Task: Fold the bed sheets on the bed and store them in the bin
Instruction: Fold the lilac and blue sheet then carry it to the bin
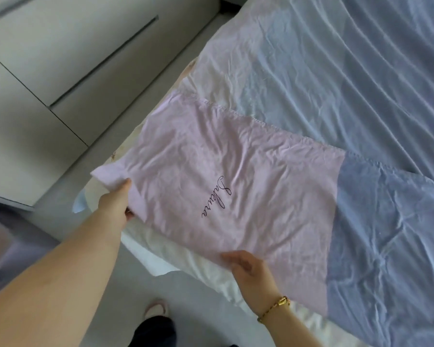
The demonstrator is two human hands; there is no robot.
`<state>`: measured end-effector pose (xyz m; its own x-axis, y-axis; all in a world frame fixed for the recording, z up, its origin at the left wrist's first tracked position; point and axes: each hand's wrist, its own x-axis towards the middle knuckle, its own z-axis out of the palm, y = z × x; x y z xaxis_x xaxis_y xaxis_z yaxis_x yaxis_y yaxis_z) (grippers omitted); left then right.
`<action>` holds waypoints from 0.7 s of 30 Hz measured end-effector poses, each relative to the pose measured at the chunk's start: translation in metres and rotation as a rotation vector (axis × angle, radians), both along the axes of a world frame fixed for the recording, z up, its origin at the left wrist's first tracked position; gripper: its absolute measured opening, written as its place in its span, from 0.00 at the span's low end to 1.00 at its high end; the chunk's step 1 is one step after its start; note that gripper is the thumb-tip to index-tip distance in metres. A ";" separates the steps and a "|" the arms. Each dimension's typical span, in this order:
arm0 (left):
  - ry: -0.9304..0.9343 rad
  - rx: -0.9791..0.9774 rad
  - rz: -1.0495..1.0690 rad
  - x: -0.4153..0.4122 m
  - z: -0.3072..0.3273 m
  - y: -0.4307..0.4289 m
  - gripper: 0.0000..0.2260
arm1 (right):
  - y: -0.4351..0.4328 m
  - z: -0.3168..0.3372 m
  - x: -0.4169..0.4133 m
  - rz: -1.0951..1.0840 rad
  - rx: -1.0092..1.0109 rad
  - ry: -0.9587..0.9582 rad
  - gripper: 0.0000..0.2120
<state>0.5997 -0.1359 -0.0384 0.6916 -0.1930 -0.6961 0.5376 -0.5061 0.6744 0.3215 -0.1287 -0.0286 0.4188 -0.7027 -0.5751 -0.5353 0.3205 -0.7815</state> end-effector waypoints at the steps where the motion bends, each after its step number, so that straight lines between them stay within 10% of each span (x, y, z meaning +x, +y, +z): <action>1: 0.005 0.013 -0.022 0.002 -0.005 0.001 0.19 | 0.008 -0.001 0.002 -0.110 0.107 -0.035 0.16; 8: 0.122 -0.155 -0.235 0.013 -0.001 0.028 0.19 | 0.042 -0.025 0.034 -0.637 0.696 -0.264 0.10; 15: 0.251 -0.363 -0.315 0.031 0.026 0.036 0.16 | 0.007 0.011 0.064 -1.381 0.436 -0.425 0.09; 21: 0.245 -0.402 -0.237 0.025 0.045 0.038 0.17 | 0.025 0.036 0.054 -1.101 0.185 -0.041 0.12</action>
